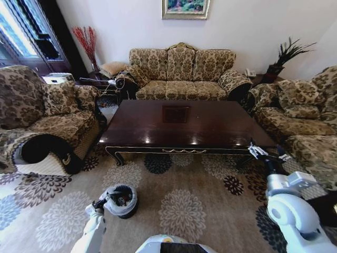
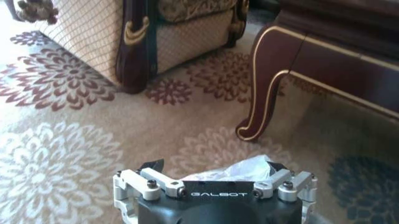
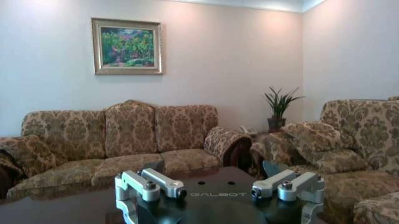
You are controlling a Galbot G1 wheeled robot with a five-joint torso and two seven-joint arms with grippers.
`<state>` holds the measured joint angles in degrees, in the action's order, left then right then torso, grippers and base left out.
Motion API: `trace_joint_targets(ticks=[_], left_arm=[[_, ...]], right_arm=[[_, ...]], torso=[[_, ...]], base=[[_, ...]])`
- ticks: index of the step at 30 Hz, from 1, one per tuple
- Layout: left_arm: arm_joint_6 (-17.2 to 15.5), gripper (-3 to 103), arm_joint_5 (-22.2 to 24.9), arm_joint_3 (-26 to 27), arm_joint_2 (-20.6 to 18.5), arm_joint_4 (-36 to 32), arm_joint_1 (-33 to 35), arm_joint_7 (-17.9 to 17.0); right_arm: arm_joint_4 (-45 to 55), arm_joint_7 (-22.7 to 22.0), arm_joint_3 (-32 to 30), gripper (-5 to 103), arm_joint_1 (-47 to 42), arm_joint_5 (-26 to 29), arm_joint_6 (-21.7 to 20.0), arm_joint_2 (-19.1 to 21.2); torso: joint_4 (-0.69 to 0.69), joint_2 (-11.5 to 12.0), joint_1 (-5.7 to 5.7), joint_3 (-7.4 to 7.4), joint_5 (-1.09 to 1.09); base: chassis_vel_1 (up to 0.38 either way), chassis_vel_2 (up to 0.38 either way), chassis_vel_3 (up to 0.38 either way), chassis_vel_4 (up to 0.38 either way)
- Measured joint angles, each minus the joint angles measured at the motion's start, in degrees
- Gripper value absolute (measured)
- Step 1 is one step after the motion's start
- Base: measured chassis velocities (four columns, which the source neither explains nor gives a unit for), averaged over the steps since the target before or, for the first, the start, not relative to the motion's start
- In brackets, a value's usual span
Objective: Move to the front of the table and place the trash on the table into the trash bin.
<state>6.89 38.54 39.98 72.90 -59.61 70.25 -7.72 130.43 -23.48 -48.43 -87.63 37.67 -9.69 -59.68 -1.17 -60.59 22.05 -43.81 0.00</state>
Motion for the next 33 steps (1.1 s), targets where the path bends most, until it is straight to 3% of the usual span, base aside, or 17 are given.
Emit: trace_joint_targets(ticks=[33], left_arm=[[-2.4, 100, -2.3, 5.1, 1.7, -13.4, 4.8, 0.6]], right_arm=[[0.1, 1.5, -1.3, 100, -1.6, 0.5, 1.6, -0.7]], torso=[[0.00, 0.0, 0.00, 0.00, 0.00]], base=[[0.000, 0.000, 0.000, 0.000]])
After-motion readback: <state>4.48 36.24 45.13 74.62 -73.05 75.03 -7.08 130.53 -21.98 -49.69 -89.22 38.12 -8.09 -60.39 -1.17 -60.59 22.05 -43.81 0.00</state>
